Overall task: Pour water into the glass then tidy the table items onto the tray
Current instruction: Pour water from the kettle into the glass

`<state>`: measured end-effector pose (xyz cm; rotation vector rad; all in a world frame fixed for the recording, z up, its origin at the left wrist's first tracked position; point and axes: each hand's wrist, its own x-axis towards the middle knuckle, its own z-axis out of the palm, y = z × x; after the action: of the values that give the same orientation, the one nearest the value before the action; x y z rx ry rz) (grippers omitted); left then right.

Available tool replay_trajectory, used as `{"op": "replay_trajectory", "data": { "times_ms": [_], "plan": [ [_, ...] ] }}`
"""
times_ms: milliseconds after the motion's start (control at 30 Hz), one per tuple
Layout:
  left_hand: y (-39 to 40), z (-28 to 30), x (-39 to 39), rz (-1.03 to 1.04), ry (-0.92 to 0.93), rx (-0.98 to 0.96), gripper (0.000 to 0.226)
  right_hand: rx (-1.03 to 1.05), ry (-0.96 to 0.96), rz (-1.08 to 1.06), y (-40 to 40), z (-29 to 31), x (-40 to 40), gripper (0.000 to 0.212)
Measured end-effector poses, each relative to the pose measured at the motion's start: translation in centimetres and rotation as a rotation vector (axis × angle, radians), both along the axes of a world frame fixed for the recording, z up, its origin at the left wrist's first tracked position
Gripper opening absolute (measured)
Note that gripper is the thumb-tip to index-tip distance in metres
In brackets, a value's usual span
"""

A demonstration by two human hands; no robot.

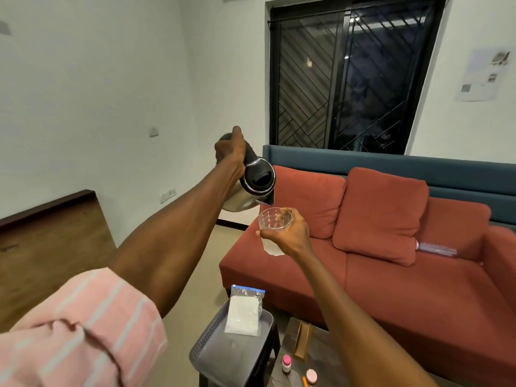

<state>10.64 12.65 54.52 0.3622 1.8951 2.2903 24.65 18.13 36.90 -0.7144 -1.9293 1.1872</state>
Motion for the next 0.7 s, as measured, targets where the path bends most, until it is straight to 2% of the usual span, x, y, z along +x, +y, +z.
{"op": "replay_trajectory", "data": {
  "times_ms": [400,700],
  "plan": [
    [0.0,0.5,0.3,0.017,0.162,-0.065,0.027,0.027,-0.010,-0.066,-1.0,1.0,-1.2,0.080],
    [-0.1,0.6,0.7,-0.005,0.187,-0.103,0.037,0.029,-0.020,-0.075,-1.5,0.9,-1.3,0.086]
  ]
}}
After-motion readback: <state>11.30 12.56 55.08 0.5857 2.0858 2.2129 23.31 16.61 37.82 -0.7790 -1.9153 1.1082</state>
